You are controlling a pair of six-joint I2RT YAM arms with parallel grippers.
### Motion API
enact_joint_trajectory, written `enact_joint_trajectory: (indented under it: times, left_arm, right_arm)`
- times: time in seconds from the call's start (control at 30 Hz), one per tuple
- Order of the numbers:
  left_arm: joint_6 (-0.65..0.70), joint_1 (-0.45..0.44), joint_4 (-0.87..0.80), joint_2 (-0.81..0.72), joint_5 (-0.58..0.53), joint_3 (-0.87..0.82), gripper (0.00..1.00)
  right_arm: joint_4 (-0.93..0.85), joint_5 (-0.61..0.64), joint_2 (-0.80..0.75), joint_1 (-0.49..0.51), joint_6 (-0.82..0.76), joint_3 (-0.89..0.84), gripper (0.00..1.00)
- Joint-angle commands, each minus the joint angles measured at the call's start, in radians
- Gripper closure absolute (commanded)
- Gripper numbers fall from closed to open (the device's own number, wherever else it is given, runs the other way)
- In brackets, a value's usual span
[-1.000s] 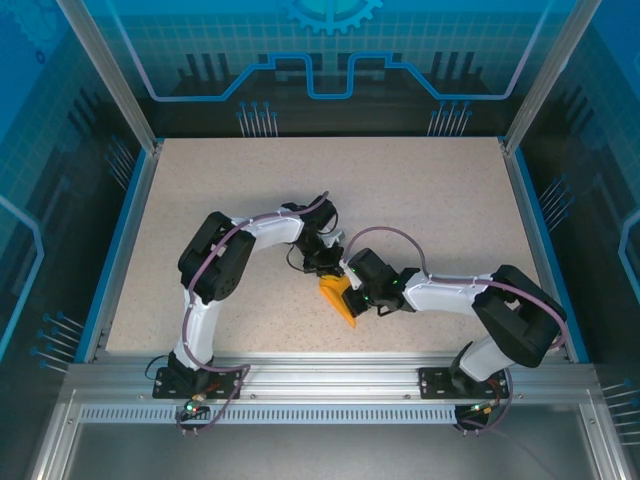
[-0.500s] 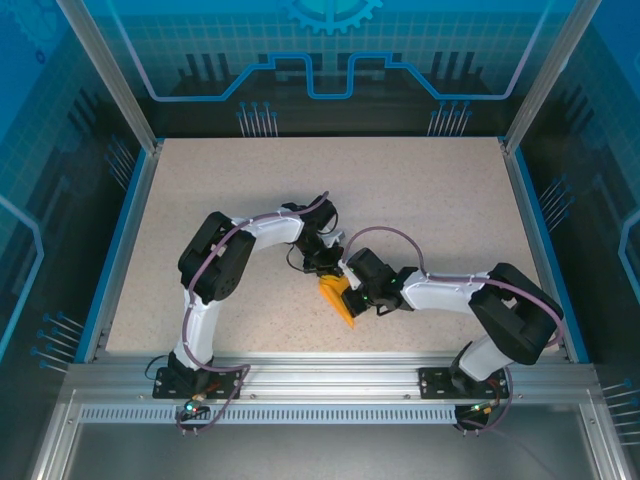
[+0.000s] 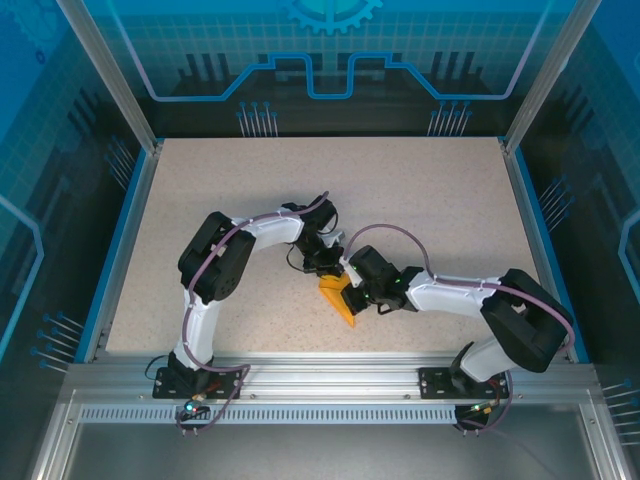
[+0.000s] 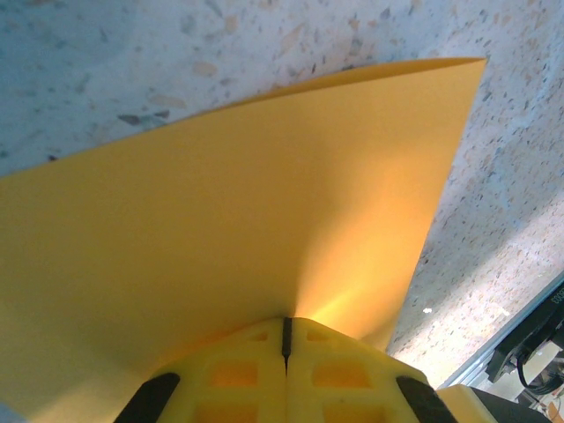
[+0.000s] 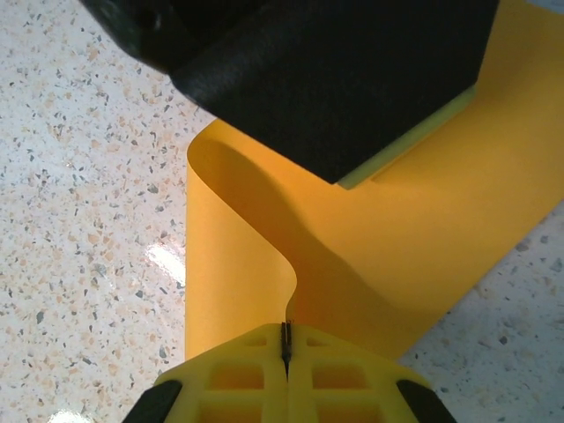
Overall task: Fold a paper plane with a square sheet of paper (fold left side to right side)
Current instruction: Third fold the triangle at the center of the table.
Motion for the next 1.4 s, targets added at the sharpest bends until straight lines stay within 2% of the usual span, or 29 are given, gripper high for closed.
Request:
enact_joint_trajectory:
  times: [0.0, 0.53, 1.37]
  left_arm:
    - [0.018, -0.013, -0.047, 0.036, -0.057, 0.000, 0.94]
    - [0.020, -0.016, -0.049, 0.036, -0.056, 0.000, 0.94]
    - [0.018, -0.020, -0.048, 0.036, -0.055, -0.002, 0.94]
  right_arm:
    - [-0.019, 0.013, 0.004, -0.013, -0.009, -0.004, 1.00]
    - [0.000, 0.005, 0.072, -0.013, -0.003, 0.011, 1.00]
    - [0.027, -0.006, 0.077, -0.013, 0.000, 0.011, 1.00]
